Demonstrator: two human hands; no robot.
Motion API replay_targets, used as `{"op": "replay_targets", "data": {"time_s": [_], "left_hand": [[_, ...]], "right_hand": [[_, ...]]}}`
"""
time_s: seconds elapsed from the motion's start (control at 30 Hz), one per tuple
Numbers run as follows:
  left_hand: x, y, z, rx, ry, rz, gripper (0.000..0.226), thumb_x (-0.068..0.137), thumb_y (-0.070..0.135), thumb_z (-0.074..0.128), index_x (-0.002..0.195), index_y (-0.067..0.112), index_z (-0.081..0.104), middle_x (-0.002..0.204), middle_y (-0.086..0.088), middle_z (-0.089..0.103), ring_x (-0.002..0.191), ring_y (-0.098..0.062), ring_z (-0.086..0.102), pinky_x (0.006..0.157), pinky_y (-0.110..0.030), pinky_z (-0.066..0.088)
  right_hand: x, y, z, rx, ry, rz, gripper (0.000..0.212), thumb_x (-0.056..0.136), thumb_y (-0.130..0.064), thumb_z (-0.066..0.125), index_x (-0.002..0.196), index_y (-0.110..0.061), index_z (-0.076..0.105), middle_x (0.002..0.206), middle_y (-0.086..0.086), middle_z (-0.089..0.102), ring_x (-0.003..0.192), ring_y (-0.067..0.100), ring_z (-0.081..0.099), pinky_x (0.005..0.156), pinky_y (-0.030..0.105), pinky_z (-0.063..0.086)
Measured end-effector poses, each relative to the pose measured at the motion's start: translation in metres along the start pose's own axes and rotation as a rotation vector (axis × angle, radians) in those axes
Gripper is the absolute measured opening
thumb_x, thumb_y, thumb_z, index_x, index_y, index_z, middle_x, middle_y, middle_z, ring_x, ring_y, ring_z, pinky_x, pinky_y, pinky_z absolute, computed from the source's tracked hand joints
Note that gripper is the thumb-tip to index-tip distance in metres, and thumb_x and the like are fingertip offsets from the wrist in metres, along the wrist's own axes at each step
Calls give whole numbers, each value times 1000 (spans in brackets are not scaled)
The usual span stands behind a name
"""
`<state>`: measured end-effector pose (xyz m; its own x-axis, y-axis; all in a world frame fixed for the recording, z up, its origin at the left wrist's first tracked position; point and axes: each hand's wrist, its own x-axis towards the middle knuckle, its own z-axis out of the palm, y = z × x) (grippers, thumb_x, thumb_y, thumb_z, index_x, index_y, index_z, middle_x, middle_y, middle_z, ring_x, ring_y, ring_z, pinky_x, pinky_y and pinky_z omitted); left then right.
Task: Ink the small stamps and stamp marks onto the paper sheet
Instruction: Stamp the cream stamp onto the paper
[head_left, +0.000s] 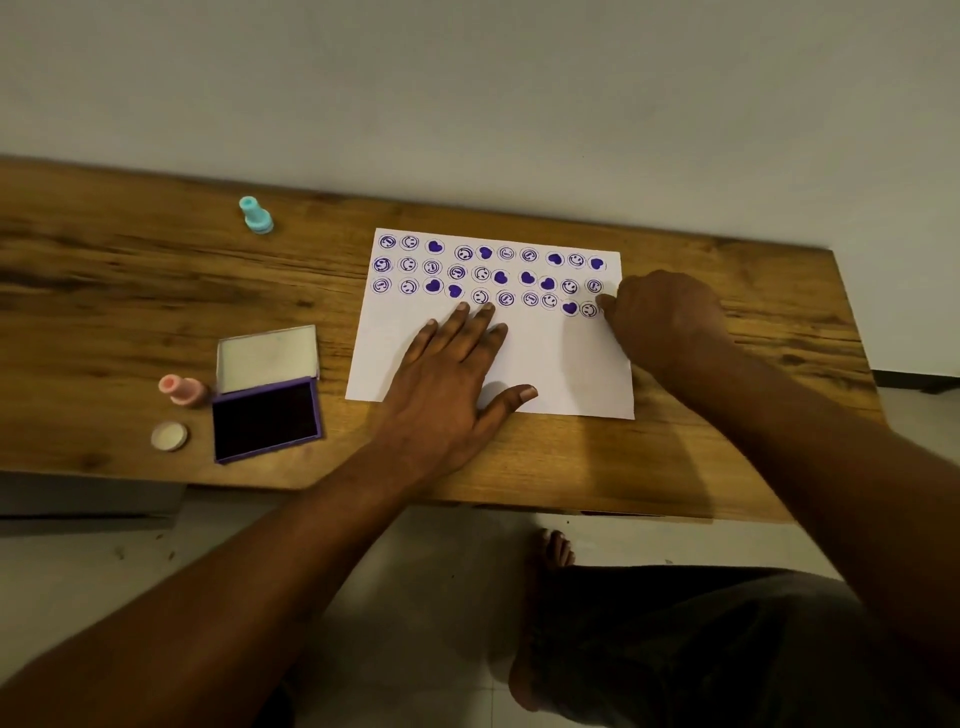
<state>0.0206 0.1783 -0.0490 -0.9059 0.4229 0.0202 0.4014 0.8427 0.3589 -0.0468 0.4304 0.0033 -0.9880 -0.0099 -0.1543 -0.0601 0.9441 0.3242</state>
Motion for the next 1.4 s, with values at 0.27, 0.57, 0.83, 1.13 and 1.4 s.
{"op": "replay_targets", "data": {"time_s": [0.27, 0.57, 0.83, 1.13, 1.4], "left_hand": [[-2, 2, -4, 18, -33, -9, 94, 96, 81, 5, 167, 23, 21, 176, 1, 10, 162, -17, 1, 131, -41, 0], [-3, 0, -1, -16, -6, 11, 93, 96, 82, 7, 167, 23, 23, 176, 1, 11, 162, -17, 2, 130, -38, -3], [-2, -2, 2, -18, 1, 17, 91, 97, 81, 11, 167, 24, 20, 176, 2, 8, 162, -16, -1, 128, -35, -8], [-7, -2, 0, -55, 50, 20, 89, 100, 77, 22, 168, 20, 16, 175, 0, 13, 162, -15, 4, 131, -40, 1], [-46, -20, -46, -105, 280, 38, 73, 100, 69, 44, 156, 22, 48, 158, -2, 51, 150, -19, 40, 123, -43, 23]], "right_hand": [[-5, -6, -16, 16, -113, 32, 50, 110, -44, 36, 122, -7, 67, 122, 19, 68, 112, 39, 66, 76, 38, 46], [-24, 30, -28, 1703, 124, 546, 43, 107, -51, 42, 80, -22, 58, 60, -2, 50, 54, 18, 51, 54, 28, 37], [-44, -2, -19, 2226, 238, 896, 44, 105, -55, 43, 72, -26, 48, 56, -10, 39, 48, 8, 37, 48, 24, 28], [-15, -45, -21, 1890, 287, 453, 36, 108, -34, 42, 82, -14, 58, 60, -3, 48, 53, 11, 41, 50, 24, 33], [-17, -98, -38, 1373, 277, -21, 34, 105, -40, 56, 127, -19, 70, 106, -2, 76, 85, 9, 69, 70, 22, 55]]}}
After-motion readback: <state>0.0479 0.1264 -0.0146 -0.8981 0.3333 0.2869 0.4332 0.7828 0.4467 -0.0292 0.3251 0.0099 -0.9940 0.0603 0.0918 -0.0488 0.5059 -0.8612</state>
